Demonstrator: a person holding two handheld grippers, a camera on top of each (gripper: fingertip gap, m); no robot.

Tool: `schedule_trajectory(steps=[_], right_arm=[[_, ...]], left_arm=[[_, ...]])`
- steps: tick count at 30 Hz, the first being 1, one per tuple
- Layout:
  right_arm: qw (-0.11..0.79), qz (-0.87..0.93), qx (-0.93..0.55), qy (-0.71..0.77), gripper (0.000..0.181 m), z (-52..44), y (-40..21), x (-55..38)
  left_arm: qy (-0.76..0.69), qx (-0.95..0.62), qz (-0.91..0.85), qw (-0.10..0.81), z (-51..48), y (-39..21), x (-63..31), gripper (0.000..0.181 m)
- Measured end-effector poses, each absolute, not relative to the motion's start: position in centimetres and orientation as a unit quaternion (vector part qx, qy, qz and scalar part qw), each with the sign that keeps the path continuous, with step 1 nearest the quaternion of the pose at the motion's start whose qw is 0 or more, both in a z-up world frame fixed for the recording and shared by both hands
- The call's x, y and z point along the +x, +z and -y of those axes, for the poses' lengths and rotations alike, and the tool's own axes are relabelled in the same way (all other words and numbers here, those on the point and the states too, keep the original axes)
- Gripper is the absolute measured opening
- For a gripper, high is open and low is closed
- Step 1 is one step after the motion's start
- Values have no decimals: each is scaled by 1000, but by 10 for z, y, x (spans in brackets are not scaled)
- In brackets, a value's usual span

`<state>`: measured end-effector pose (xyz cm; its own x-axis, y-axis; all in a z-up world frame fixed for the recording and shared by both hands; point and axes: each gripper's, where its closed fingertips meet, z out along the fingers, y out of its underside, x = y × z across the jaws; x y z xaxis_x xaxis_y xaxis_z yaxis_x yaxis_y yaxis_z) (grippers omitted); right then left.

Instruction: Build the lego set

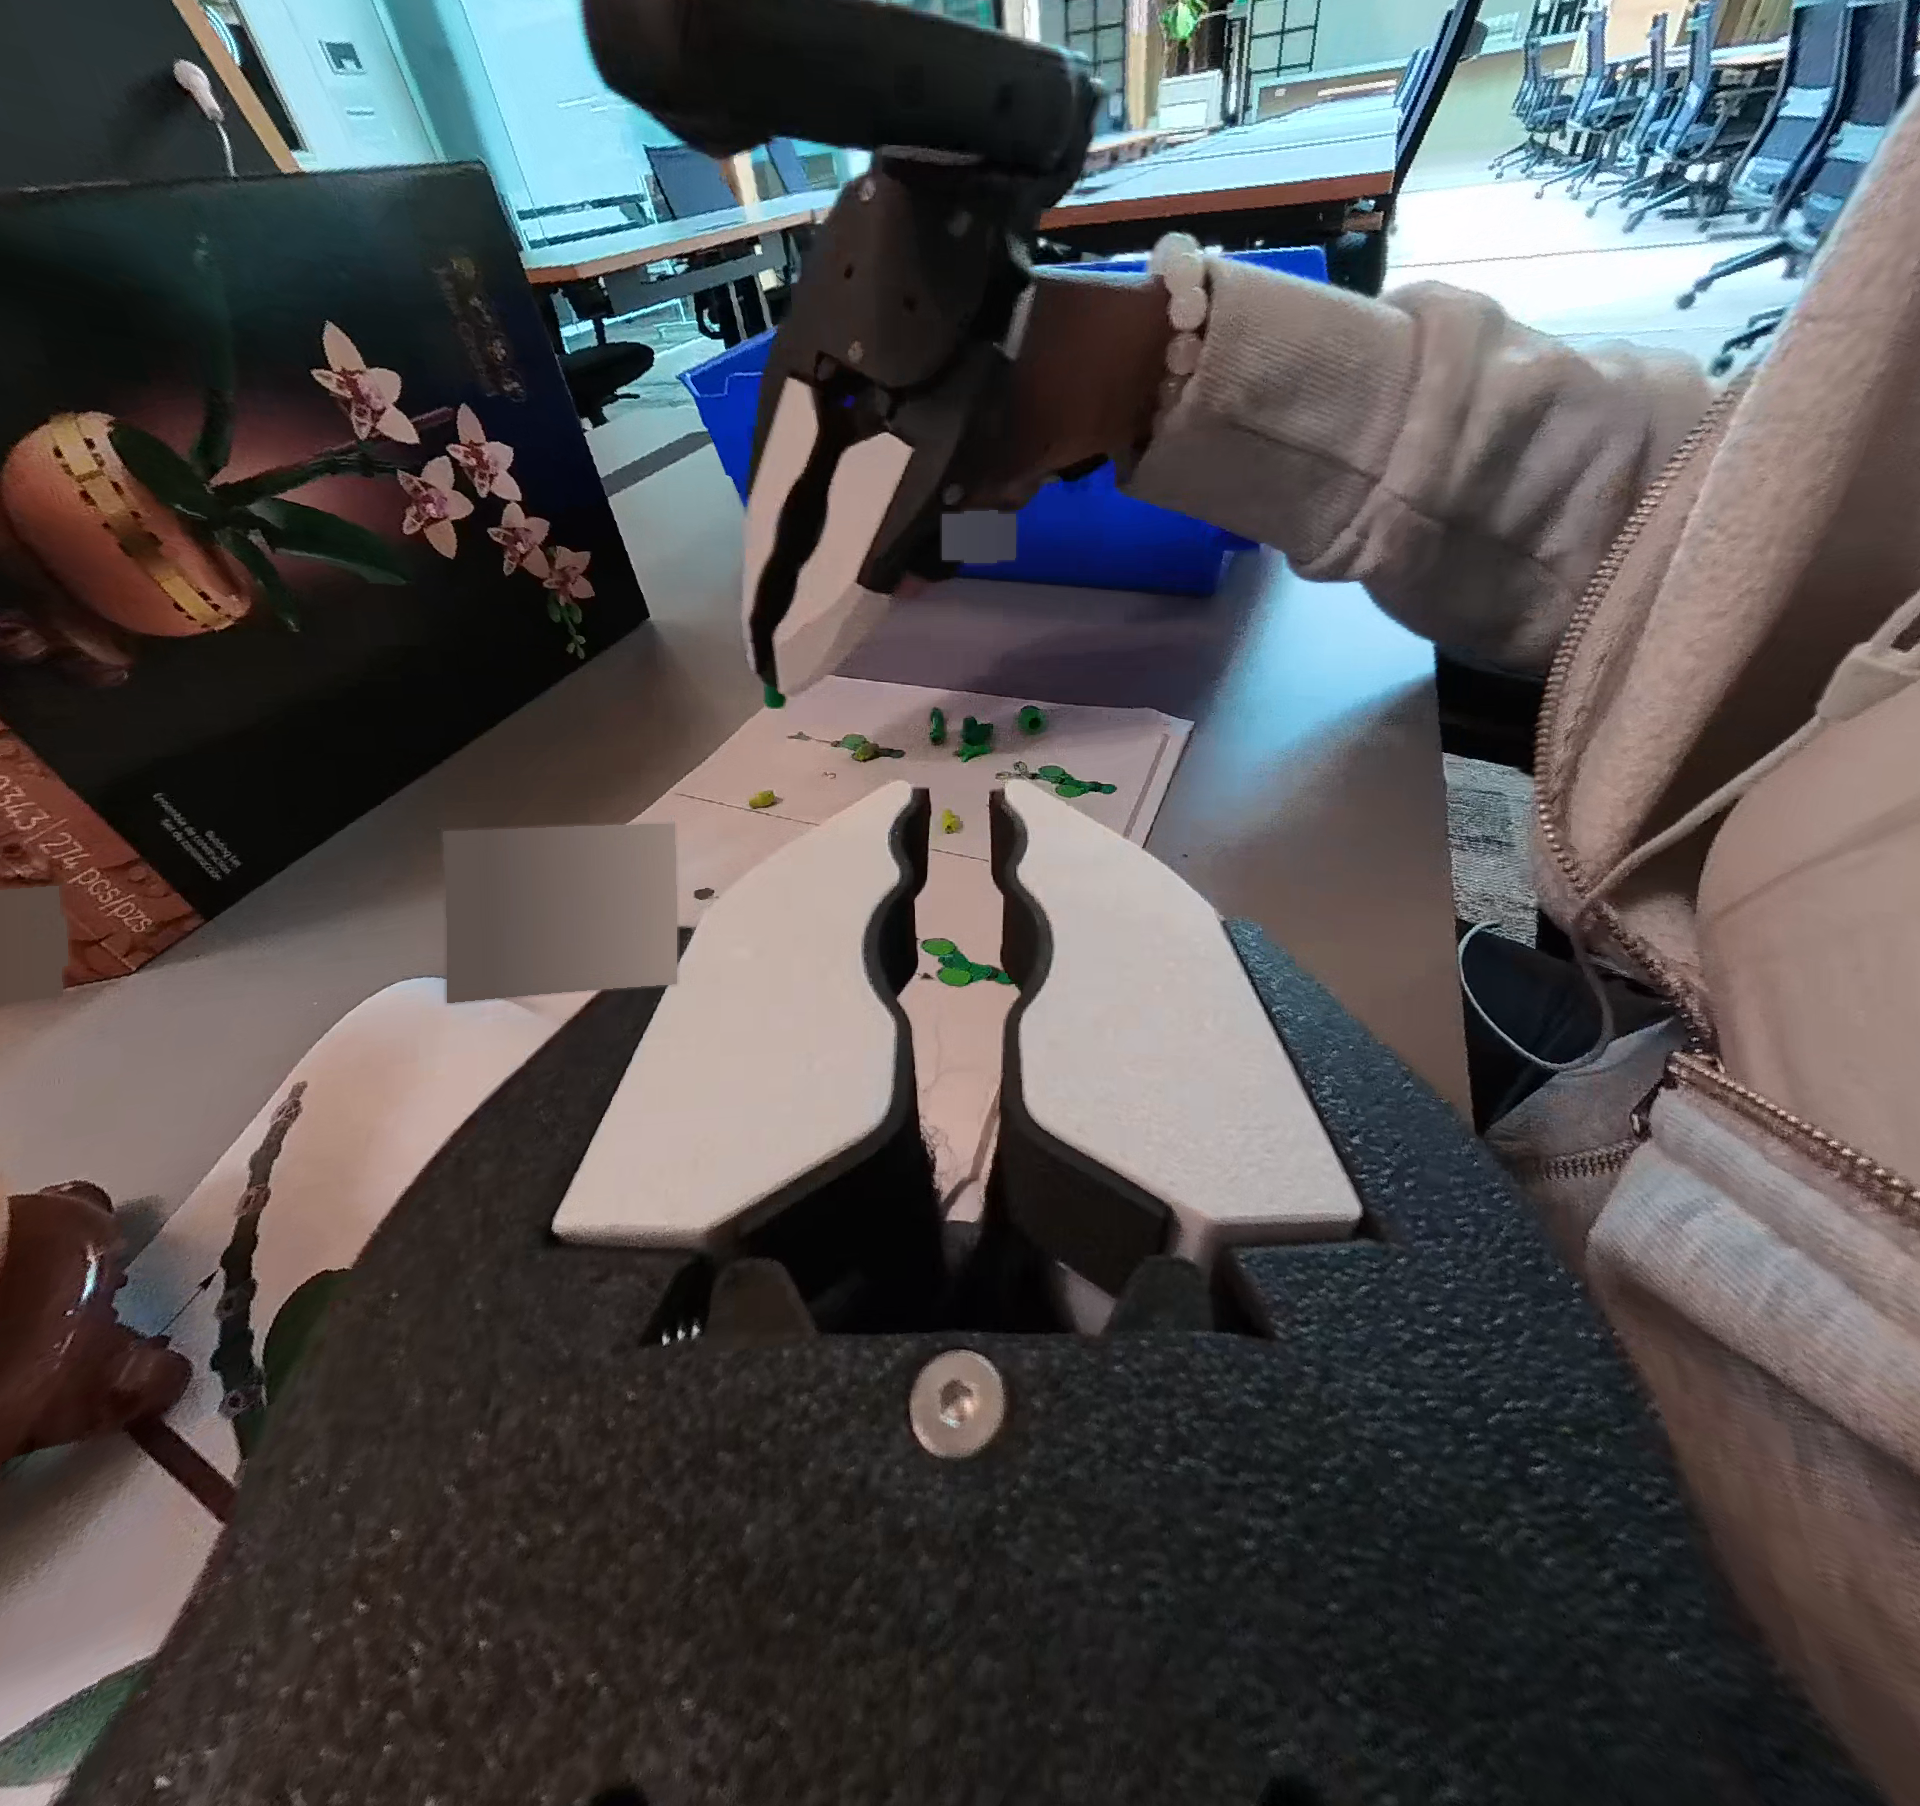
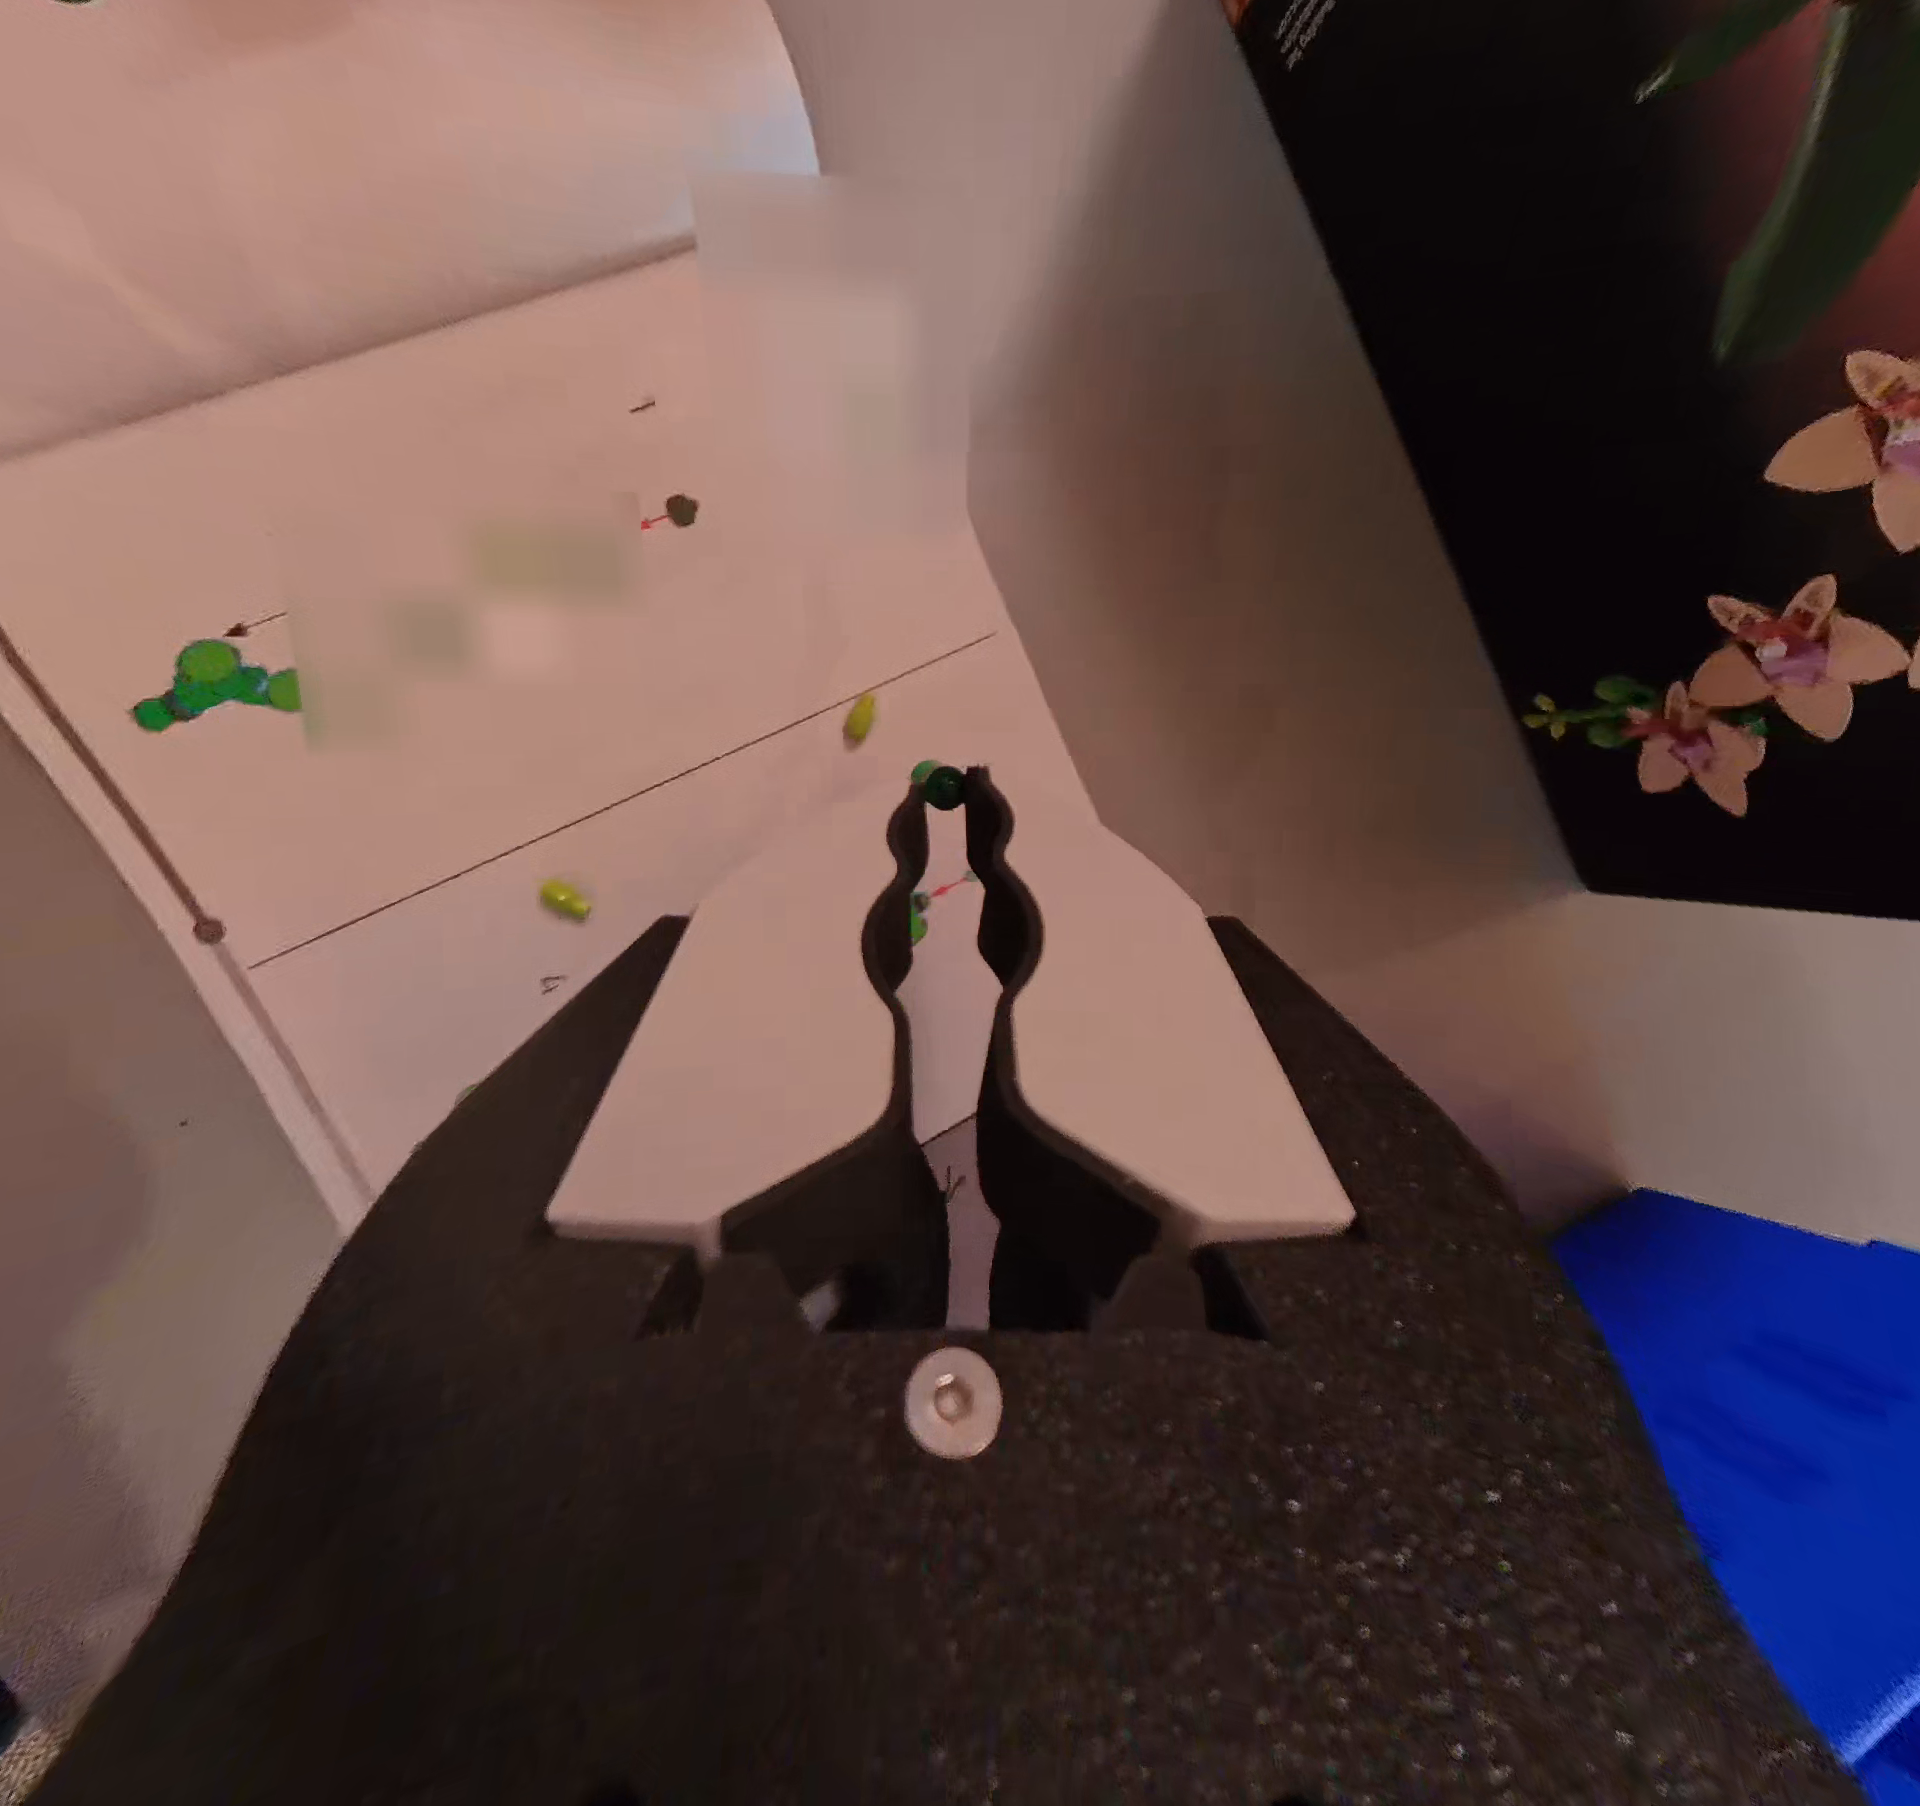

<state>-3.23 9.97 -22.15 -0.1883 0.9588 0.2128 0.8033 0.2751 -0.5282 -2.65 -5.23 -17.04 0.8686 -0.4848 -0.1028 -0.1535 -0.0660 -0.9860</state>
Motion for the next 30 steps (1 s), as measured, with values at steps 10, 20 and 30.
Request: schedule_trajectory(steps=[10, 20, 30], right_arm=[[226, 777, -585, 59, 7, -141, -240, -65], [211, 771, -599, 47, 7, -158, -241, -68], [211, 766, -605, 57, 7, -162, -242, -64]], left_arm=[[-158, -717, -221, 642, 56, -172, -25, 10], [-162, -720, -228, 636, 56, -174, -24, 10], [-153, -720, -237, 634, 57, -175, -21, 9]])
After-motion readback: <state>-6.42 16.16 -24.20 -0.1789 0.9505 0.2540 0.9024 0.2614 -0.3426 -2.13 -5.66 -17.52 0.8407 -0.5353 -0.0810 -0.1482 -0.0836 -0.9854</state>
